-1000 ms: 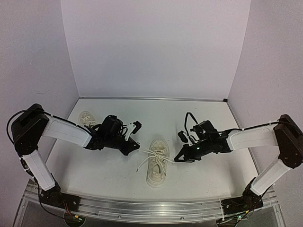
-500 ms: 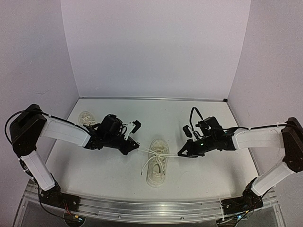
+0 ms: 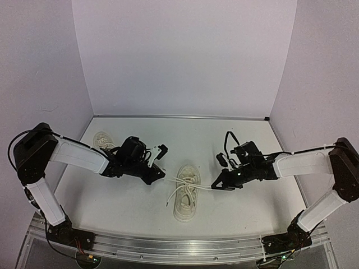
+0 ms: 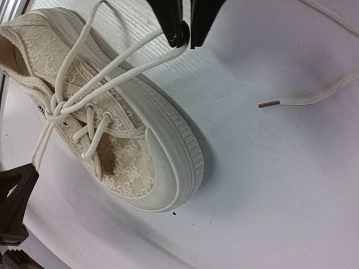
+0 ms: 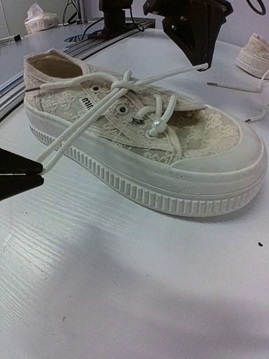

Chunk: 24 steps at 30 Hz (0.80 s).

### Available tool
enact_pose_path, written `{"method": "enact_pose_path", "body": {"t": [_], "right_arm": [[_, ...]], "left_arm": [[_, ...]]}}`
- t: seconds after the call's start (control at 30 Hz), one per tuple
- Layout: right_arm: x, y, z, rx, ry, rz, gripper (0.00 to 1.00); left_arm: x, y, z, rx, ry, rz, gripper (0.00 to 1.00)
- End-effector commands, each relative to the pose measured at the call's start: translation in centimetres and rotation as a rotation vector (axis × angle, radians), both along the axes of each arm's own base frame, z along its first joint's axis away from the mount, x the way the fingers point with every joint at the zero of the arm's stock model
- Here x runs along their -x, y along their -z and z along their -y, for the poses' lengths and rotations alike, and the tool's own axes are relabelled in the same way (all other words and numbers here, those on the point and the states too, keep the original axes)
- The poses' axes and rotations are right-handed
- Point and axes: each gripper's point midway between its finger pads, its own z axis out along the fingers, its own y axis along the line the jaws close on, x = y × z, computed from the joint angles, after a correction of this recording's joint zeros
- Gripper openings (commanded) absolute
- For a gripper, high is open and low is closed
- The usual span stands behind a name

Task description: Tie the shoes

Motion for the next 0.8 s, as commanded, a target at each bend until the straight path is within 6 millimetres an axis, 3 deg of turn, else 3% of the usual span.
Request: {"method": "enact_pose_path", "body": {"t": [0.0, 0.13, 0.27, 0.4, 0.77], "right_arm": [[-0.1, -1.9, -1.4, -0.07, -0.065, 0.0, 0.02], [0.0, -4.3, -1.7, -0.112, -0.074, 0.029, 0.41], [0.7, -6.1, -1.3, -0.137, -0.074, 0.047, 0.59], [2.4, -6.6, -2.4, -0.158, -0.122, 0.029, 0.57], [5.8, -4.1, -7.1, -0.154, -0.246, -0.058, 0.51]], "left_arm": [[-0.5, -2.6, 0.9, 0.038, 0.034, 0.042, 0.18], [-0.2, -4.2, 0.1, 0.06, 0.014, 0.07, 0.39], [0.8, -5.6, -1.1, 0.092, -0.01, 0.081, 0.64], [1.8, -5.4, -2.3, 0.098, -0.029, 0.059, 0.7], [3.3, -4.7, -3.8, 0.109, -0.056, 0.026, 0.69]]}}
